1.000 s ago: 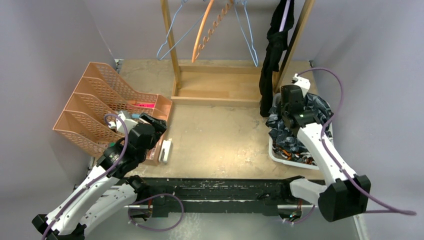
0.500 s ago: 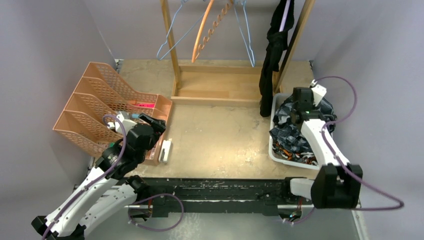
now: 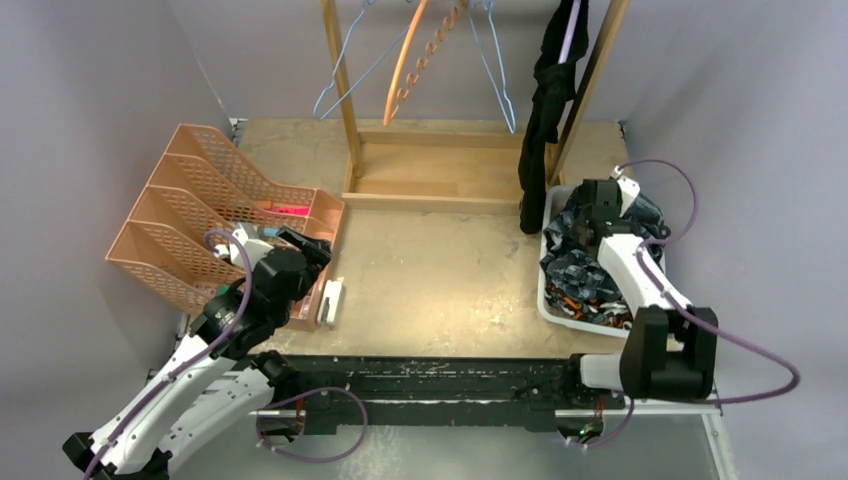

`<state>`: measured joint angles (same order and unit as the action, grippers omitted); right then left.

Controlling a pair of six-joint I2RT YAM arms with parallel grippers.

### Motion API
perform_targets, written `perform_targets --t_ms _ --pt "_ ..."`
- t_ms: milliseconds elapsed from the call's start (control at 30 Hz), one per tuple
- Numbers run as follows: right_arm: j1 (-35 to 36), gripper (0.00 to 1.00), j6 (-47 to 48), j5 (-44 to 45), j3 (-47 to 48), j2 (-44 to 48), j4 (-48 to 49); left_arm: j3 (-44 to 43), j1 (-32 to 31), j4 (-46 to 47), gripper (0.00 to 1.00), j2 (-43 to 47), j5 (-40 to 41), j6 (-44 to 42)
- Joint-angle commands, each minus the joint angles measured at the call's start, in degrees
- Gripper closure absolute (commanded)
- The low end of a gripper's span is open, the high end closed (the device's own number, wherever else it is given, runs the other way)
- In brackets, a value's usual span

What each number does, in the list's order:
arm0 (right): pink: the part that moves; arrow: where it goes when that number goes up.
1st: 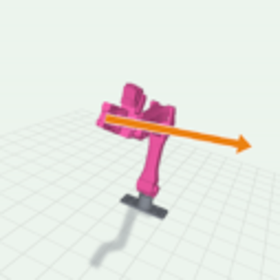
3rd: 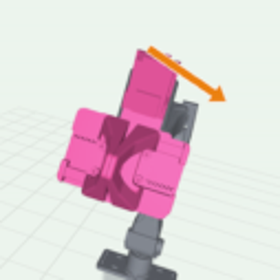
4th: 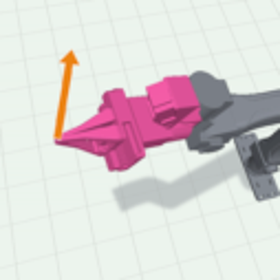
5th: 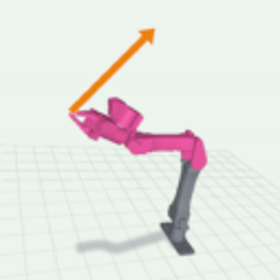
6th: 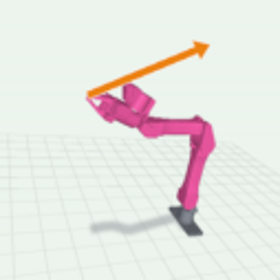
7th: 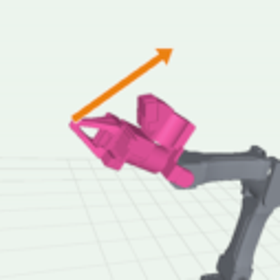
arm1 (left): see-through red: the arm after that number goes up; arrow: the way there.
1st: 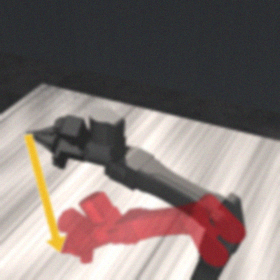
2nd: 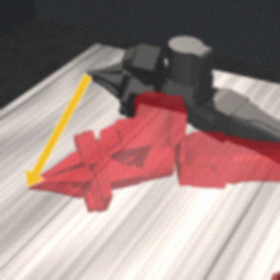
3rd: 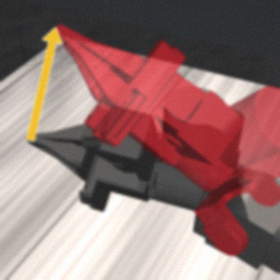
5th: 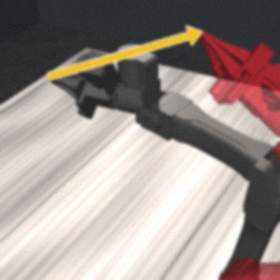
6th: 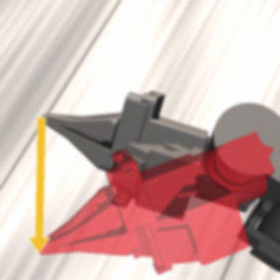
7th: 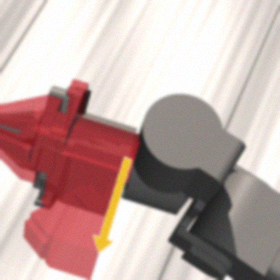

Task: Remove the shorts from the hanger
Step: Place the shorts in the basket, then pick up the hanger from the clothes rod.

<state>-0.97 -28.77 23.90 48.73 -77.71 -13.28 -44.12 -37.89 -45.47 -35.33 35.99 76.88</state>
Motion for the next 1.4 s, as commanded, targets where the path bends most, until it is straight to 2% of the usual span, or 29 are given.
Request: perform_targets --t_ms 0,67,167,300,433,733,933,1067,1200,1367 --pt "0.01 0.65 2.45 -3.40 5.80 7.84 -6.02 0.11 0.33 1.14 0.20 0.00 0.62 -1.09" --pt "0.01 0.48 3.04 -3.86 8.95 10.89 -7.78 0.14 0.27 1.49 0.20 -0.40 0.30 -1.19" --pt "0.01 0.41 3.76 -6.58 12.35 14.40 -9.33 -0.05 0.29 2.11 0.20 -1.00 -0.20 -1.49" --pt "0.01 0.38 4.36 -13.39 20.52 16.55 -13.21 -0.09 0.29 2.49 0.20 -1.31 -0.48 -1.96" --pt "0.01 0.36 6.02 -14.20 28.52 17.75 -15.52 0.06 0.36 2.49 0.20 -1.21 -0.33 -1.98" --pt "0.09 0.28 7.82 -35.97 30.87 21.28 -10.15 0.35 0.30 2.90 0.20 -1.41 -0.35 -2.11" --pt "0.09 0.27 7.22 -37.22 34.38 20.57 -8.08 0.20 0.27 6.40 0.10 -1.72 -5.05 -7.27" --pt "0.09 0.26 6.77 -36.40 40.14 17.12 -8.70 -1.15 0.29 4.03 0.06 -3.96 -3.39 -7.08" --pt "0.09 0.25 4.87 -35.88 42.78 16.18 -5.31 -2.74 0.30 3.09 0.02 -6.20 -3.83 -8.05" --pt "0.17 0.22 4.88 -39.16 52.87 8.38 -9.69 -1.96 0.29 6.27 0.02 -6.81 -7.42 -10.51"
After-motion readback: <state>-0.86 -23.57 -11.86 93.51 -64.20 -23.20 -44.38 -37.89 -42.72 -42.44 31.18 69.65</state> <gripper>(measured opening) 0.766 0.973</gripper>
